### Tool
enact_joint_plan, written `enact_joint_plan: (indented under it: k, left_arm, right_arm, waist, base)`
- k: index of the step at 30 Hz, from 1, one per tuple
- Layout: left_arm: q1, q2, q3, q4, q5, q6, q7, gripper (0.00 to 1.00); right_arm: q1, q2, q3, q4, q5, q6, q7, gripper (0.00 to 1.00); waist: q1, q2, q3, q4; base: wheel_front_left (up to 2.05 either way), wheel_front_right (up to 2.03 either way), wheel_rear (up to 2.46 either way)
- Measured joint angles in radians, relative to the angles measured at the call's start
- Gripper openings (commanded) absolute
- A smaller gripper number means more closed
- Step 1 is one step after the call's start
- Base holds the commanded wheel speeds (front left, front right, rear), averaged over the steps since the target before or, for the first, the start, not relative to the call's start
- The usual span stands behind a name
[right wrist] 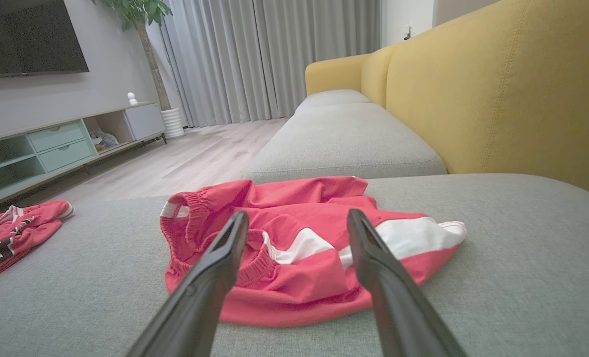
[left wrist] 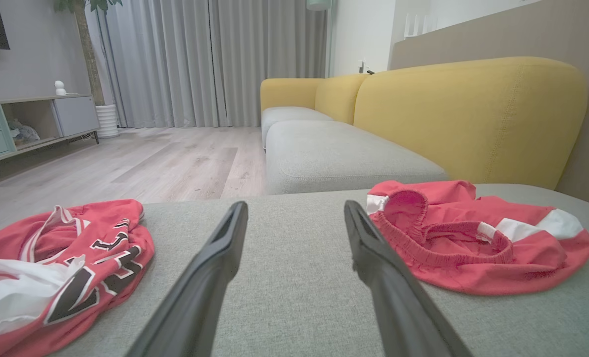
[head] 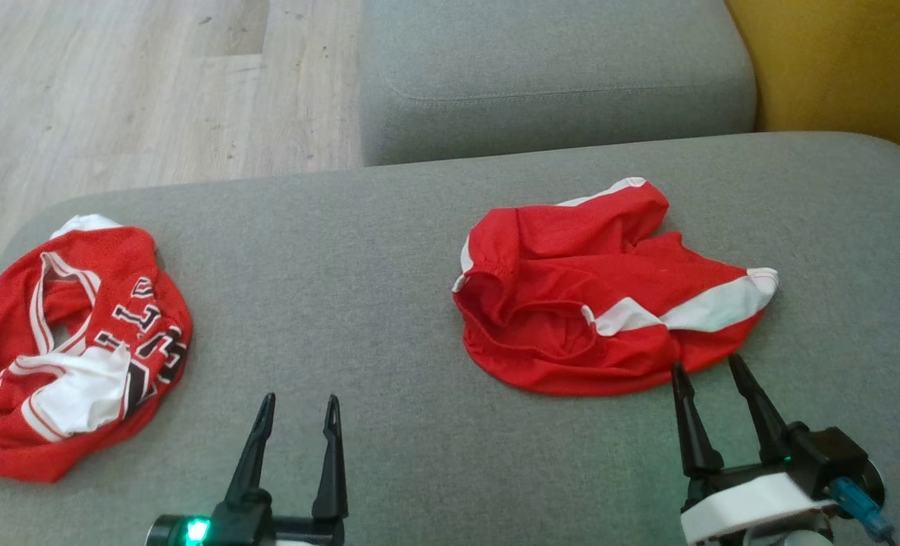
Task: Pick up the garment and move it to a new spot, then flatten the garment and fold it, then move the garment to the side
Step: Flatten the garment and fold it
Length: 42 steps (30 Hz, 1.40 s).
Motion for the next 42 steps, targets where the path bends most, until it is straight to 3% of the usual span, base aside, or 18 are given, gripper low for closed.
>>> enact_joint_plan:
  k: [9,15,23,27,30,35,41,42]
  left_arm:
    - [-0.024,0.0,-0.061,0.028,-0.058,-0.012,0.0,1.0]
    - [-0.168,0.0,-0.212,0.121,-0.139,-0.063,0.0,1.0]
    - [-0.476,0.0,-0.425,0.24,-0.495,-0.113,0.075,1.0]
    - [-0.581,-0.001,-0.503,0.29,-0.637,-0.107,0.135,1.0]
    - [-0.621,-0.002,-0.539,0.334,-0.722,-0.077,0.155,1.0]
    - [-0.681,-0.001,-0.566,0.427,-0.793,-0.026,0.151,1.0]
    - [-0.754,-0.002,-0.577,0.534,-0.835,-0.011,0.111,1.0]
    - [-0.762,-0.002,-0.579,0.553,-0.839,-0.008,0.11,0.96]
  right_arm:
    - [-0.006,0.0,0.016,-0.001,-0.005,0.0,0.0,1.0]
    - [-0.037,0.0,0.023,-0.02,-0.01,0.0,0.0,1.0]
    - [-0.115,0.0,0.047,-0.036,-0.006,0.0,0.0,1.0]
    - [-0.131,0.0,0.058,-0.036,0.003,0.0,0.0,1.0]
    - [-0.132,0.0,0.06,-0.036,0.004,0.0,0.0,1.0]
    - [-0.146,0.0,0.07,-0.036,0.02,0.0,0.0,1.0]
    - [-0.153,0.0,0.078,-0.039,0.03,0.0,0.0,1.0]
    - [-0.153,0.0,0.08,-0.039,0.035,0.0,0.0,1.0]
  waist:
    - [0.0,0.0,0.025,-0.049]
    - [0.0,0.0,0.073,-0.109]
    - [0.0003,0.0,0.167,-0.207]
    - [0.0003,0.0,0.206,-0.263]
    - [0.0001,0.0,0.228,-0.305]
    - [0.0001,0.0,0.258,-0.364]
    - [0.0001,0.0,0.288,-0.402]
    - [0.0001,0.0,0.292,-0.406]
  base:
    - [0.0,0.0,0.0]
    - [0.0,0.0,0.0]
    - [0.0,0.0,0.0]
    - [0.0,0.0,0.0]
    - [0.0,0.0,0.0]
    - [0.0,0.0,0.0]
    - [0.0,0.0,0.0]
    - [0.0,0.0,0.0]
